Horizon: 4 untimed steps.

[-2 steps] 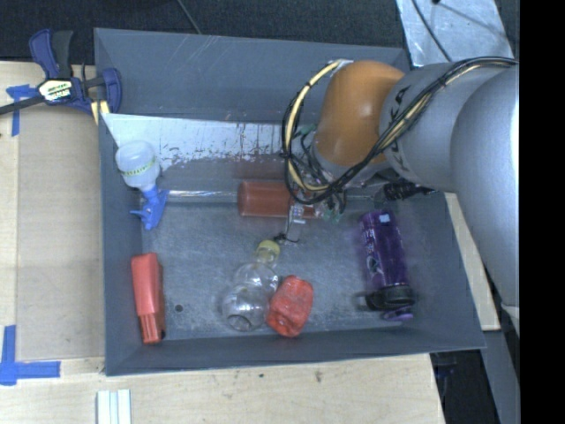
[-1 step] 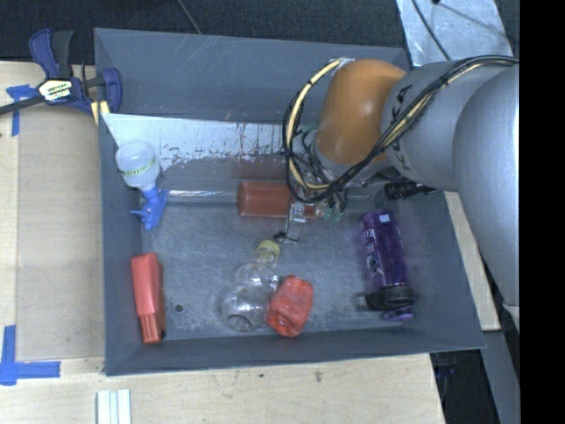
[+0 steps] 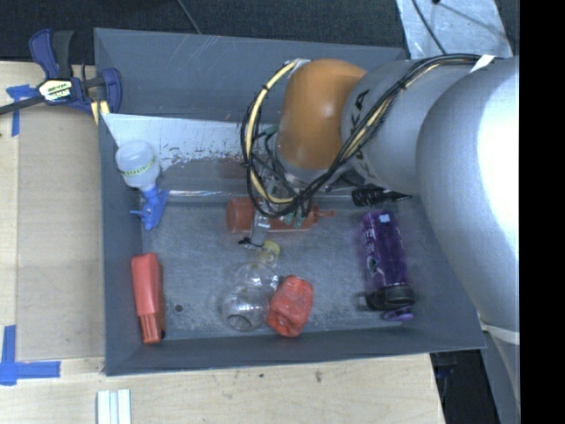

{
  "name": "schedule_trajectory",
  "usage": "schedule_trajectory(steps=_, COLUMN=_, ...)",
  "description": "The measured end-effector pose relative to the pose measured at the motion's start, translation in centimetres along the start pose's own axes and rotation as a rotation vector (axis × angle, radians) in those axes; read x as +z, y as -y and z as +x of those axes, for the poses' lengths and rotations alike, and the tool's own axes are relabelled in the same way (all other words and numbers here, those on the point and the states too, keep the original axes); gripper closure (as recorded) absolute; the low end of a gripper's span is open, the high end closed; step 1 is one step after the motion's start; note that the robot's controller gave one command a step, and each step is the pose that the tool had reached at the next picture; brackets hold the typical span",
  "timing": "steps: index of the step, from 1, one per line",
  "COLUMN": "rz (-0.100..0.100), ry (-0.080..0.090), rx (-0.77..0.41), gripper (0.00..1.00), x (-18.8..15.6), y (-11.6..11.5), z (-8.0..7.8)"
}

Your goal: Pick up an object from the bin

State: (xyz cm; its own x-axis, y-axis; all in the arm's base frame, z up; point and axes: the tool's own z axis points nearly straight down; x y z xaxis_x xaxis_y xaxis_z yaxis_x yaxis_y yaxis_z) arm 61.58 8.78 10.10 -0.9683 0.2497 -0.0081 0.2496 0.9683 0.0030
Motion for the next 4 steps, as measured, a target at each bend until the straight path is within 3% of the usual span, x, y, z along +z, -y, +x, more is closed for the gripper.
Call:
schedule_trajectory(steps=1, rz=0.003, ry=-0.007, rx=-0.060, gripper=0.00, x=3.2, y=-0.8, z=-0.6)
schedule_trajectory(steps=2, rz=0.003, ry=-0.006, rx=0.012, gripper=1.00, x=3.1, y=2.0, z=0.7)
schedule_trajectory(steps=4, rz=0.003, ry=-0.008, rx=0.012, gripper=1.00, x=2.7, y=2.1, z=0.8)
